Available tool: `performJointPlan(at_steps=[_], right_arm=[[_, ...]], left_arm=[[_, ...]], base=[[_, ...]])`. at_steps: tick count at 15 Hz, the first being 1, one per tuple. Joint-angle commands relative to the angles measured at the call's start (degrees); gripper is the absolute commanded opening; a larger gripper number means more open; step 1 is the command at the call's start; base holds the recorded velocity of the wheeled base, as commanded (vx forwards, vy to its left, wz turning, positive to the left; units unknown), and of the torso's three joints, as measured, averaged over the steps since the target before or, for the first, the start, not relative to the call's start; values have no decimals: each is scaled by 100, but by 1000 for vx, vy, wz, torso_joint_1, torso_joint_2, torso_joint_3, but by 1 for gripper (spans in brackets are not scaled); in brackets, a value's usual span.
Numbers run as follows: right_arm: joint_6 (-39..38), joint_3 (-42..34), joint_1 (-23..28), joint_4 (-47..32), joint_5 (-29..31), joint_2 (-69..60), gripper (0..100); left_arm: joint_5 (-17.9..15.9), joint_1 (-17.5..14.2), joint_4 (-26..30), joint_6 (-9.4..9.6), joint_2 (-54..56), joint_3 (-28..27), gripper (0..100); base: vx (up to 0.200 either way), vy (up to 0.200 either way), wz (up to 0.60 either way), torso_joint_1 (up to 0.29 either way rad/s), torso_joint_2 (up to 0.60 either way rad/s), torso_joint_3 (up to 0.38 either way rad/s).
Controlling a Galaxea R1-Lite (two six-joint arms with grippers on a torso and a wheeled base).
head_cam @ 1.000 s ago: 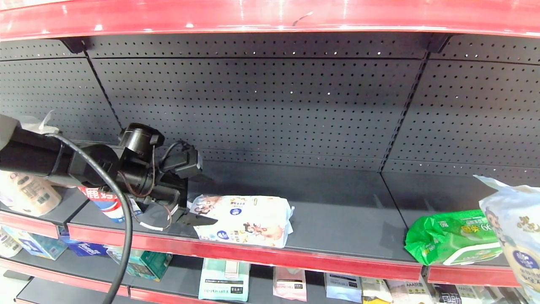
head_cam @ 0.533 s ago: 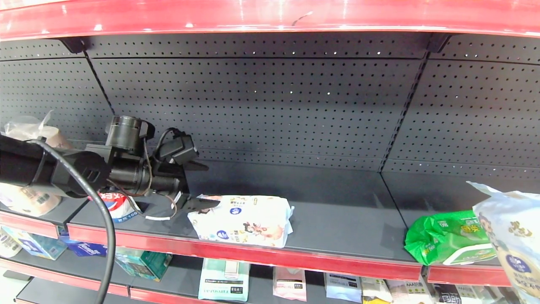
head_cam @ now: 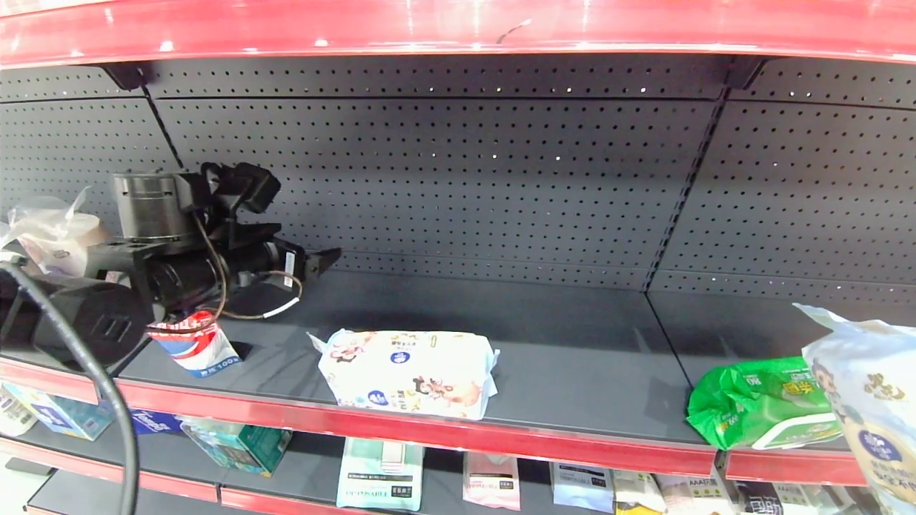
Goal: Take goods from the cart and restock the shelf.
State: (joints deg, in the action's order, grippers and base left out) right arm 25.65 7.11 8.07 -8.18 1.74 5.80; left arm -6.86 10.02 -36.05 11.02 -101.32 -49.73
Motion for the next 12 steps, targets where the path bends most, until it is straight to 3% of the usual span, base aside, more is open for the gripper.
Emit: performJointPlan(at_steps=[1, 3, 5, 6, 8, 9, 12], right_arm=[[2, 1, -7, 1, -7, 9, 0], [-7, -8, -7, 1, -7, 9, 0], [-25, -8, -42, 1, -16, 9, 0], [-25, 1, -60, 1, -16, 9, 0], [-42, 1, -139, 1, -16, 35, 0], [-42, -25, -174, 1, -16, 9, 0], [-42, -60, -227, 9, -139, 123, 0]], left_arm=[[54, 0, 151, -337, 1061, 692, 100], [-157, 0, 397, -373, 1553, 1026, 100], [-623, 0, 748, -373, 2380, 1562, 100], [-658, 0, 827, -373, 2547, 1659, 100], [-948, -9, 1390, -373, 3549, 2195, 100], [-1151, -9, 1900, -373, 4164, 2362, 100], [-1221, -9, 3693, -381, 5939, 2520, 100]], base=[[0, 0, 0, 0, 0, 0], [0, 0, 0, 0, 0, 0], [0, 0, 0, 0, 0, 0], [0, 0, 0, 0, 0, 0], [0, 0, 0, 0, 0, 0], [0, 0, 0, 0, 0, 0], [0, 0, 0, 0, 0, 0]])
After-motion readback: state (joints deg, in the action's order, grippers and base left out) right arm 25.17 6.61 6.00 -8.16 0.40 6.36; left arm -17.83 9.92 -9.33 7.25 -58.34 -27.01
